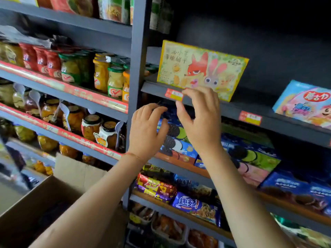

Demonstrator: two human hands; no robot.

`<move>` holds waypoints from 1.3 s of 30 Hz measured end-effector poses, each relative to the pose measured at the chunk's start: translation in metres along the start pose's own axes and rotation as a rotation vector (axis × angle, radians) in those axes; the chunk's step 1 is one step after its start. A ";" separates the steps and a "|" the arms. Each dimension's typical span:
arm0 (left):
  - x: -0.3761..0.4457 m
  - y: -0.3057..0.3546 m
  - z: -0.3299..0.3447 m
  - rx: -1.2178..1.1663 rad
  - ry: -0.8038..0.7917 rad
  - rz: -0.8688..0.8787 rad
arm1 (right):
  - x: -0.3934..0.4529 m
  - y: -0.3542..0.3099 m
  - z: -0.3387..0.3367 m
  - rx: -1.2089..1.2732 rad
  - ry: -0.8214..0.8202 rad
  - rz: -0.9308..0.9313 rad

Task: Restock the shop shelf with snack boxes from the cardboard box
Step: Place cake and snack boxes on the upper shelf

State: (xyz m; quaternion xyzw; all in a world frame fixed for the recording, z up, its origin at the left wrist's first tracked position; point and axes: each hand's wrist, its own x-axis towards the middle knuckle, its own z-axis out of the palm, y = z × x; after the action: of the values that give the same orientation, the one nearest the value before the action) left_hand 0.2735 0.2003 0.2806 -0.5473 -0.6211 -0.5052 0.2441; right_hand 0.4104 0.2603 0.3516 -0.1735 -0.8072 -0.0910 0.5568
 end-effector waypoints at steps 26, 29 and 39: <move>-0.450 -0.425 -0.088 0.071 -1.321 -1.307 | -0.457 -0.215 0.434 0.187 -1.910 1.027; -0.461 -0.443 -0.083 0.036 -1.342 -1.295 | -0.498 -0.221 0.449 0.044 -2.086 1.019; -0.486 -0.459 -0.081 -0.051 -1.261 -1.279 | -0.565 -0.259 0.463 -0.301 -2.184 0.826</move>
State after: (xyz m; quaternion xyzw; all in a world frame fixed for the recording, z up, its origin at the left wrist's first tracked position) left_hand -0.0350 -0.0321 -0.2708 -0.2780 -0.8144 -0.1638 -0.4823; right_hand 0.0905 0.0773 -0.3304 -0.4719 -0.7196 0.1989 -0.4690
